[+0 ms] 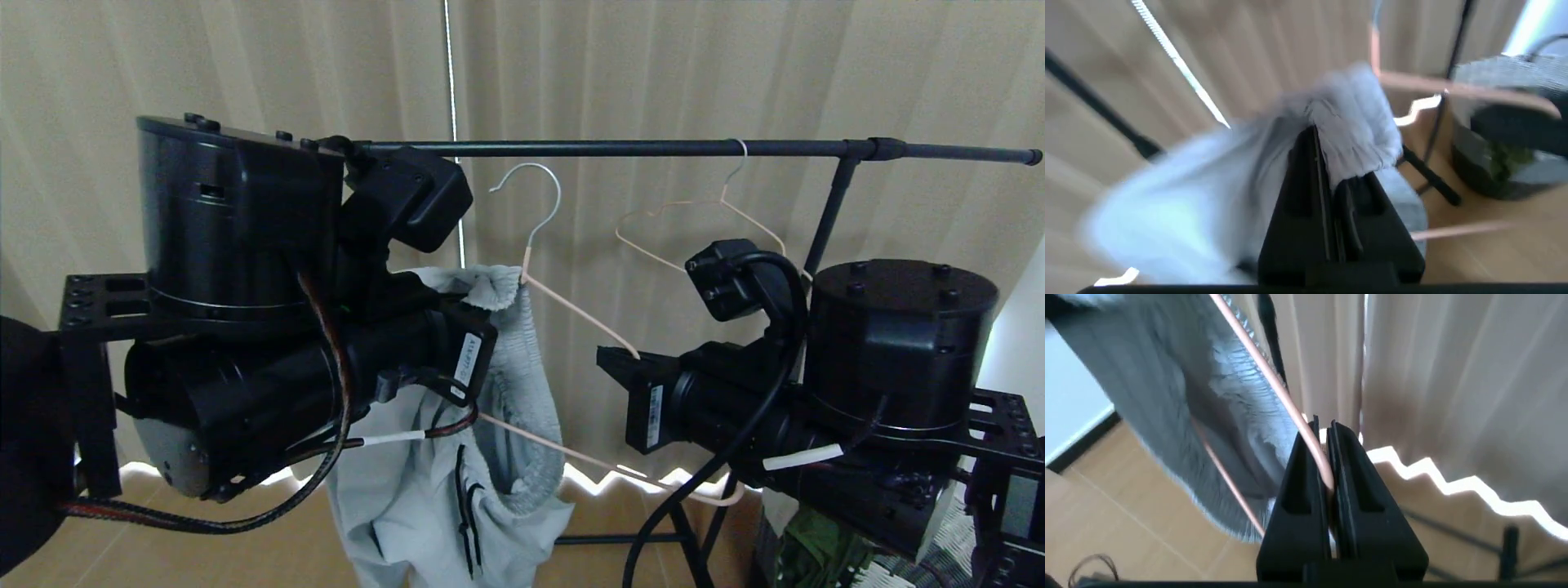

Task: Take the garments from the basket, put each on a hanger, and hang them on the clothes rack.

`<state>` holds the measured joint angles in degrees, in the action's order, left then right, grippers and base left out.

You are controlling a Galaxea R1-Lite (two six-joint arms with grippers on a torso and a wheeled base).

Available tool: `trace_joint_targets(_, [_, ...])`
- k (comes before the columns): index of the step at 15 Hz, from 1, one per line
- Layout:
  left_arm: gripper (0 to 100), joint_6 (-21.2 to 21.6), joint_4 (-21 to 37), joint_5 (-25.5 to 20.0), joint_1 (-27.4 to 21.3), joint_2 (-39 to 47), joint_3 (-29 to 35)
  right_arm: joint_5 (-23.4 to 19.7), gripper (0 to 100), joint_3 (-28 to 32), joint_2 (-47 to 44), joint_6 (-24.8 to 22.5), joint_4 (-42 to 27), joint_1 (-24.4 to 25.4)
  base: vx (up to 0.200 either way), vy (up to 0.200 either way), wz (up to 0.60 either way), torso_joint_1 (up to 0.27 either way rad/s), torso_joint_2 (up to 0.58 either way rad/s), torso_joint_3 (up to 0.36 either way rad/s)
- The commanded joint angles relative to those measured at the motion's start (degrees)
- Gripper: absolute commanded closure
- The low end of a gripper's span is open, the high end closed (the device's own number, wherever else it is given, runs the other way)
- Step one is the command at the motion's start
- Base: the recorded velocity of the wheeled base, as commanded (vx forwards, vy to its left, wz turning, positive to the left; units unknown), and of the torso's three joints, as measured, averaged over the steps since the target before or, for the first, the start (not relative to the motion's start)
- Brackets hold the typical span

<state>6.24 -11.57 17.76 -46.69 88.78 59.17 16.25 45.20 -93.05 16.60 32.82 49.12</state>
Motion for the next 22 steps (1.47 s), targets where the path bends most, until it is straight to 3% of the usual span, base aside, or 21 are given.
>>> trace_joint_targets(1, [0,0.0,0.0,-0.4,0.0,-1.4,-1.3,-0.2,100,-2.1,0.9,-1.5,2.1,0.0,0.000,0.000,0.00,0.000,0.00,0.000])
trace_joint_targets(5, [0,0.2,-0.1,-0.4,-0.1,-1.9,-1.6,-0.3,100,-2.3,1.4,-1.8,4.3,-0.1,0.000,0.000,0.00,0.000,0.00,0.000])
trace_joint_targets(9, [0,0.7,-6.5,-5.3,-0.1,-5.0,-8.4,-1.7,100,-2.5,2.5,-1.7,4.4,-0.4,0.000,0.000,0.00,0.000,0.00,0.000])
trace_joint_targets(14, [0,3.9,-9.7,-5.4,0.3,-10.4,-13.7,-2.1,100,-2.6,2.5,-3.4,6.6,-4.4,0.000,0.000,0.00,0.000,0.00,0.000])
trace_joint_targets(20, [0,15.9,-9.7,-6.0,7.9,-14.3,-16.4,-6.8,100,-5.3,7.4,-7.4,6.1,-10.8,0.000,0.000,0.00,0.000,0.00,0.000])
trace_joint_targets(22, [0,18.6,-9.7,-7.0,8.4,-14.4,-16.4,-8.1,100,-7.1,8.9,-8.4,6.2,-12.6,0.000,0.000,0.00,0.000,0.00,0.000])
